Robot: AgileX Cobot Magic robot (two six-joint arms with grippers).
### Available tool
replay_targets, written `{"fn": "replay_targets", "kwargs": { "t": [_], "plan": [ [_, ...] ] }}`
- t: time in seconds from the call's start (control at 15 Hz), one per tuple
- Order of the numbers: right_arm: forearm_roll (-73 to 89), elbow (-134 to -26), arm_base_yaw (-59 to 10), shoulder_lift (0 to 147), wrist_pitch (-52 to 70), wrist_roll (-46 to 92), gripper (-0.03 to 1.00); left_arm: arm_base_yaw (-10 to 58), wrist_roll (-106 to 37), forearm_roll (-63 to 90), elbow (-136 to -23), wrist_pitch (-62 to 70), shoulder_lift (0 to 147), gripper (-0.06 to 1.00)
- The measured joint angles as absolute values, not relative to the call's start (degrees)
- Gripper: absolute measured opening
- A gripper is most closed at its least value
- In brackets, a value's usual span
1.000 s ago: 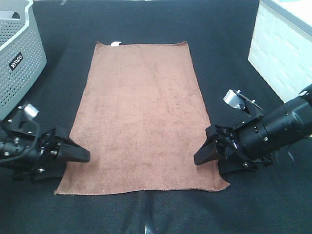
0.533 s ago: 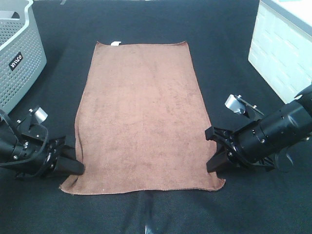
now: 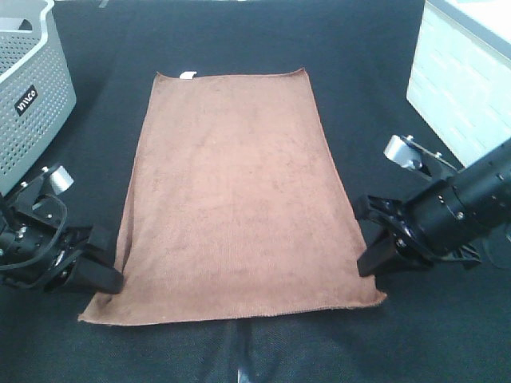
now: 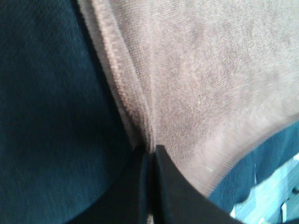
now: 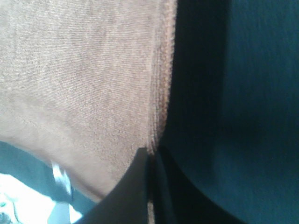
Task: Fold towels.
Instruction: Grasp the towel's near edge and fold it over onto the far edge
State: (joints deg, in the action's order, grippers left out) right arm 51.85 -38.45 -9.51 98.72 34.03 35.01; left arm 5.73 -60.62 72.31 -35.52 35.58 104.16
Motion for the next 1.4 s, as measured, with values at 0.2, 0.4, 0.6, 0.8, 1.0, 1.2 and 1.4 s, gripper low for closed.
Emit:
{"fn": "replay_targets", "kwargs": {
  "t": [0.2, 0.4, 0.6, 0.8, 1.0, 1.2, 1.4],
  "plan": [
    [51.85, -33.00, -9.51, 95.51, 33.98, 34.89, 0.00, 5.90, -58.56, 70.24, -30.25, 35.29, 100.67, 0.00],
    [52.02, -28.19, -9.51, 93.28, 34.03, 34.89, 0.00, 5.90, -58.56, 70.24, -25.44, 35.29, 98.32, 0.00],
    [52.08, -27.27, -9.51, 92.42, 33.98, 35.18, 0.00, 5.90, -58.56, 71.10, -24.29, 34.55, 97.06, 0.00],
    [52.02, -32.66, -9.51, 92.36, 34.03, 35.58, 0.00, 5.90, -58.79, 74.14, -27.56, 32.72, 97.06, 0.00],
    [51.74, -41.94, -9.51, 93.16, 34.61, 34.72, 0.00, 5.90, -56.55, 74.71, -34.72, 32.37, 97.06, 0.00],
    [47.84, -56.26, -9.51, 98.61, 36.90, 31.86, 0.00, 5.90, -53.00, 73.68, -45.32, 29.51, 97.92, 0.00],
    [42.69, -69.39, -9.51, 106.11, 37.41, 27.62, 0.00, 5.90, -52.37, 72.94, -56.72, 27.10, 102.50, 0.00]
  ]
}}
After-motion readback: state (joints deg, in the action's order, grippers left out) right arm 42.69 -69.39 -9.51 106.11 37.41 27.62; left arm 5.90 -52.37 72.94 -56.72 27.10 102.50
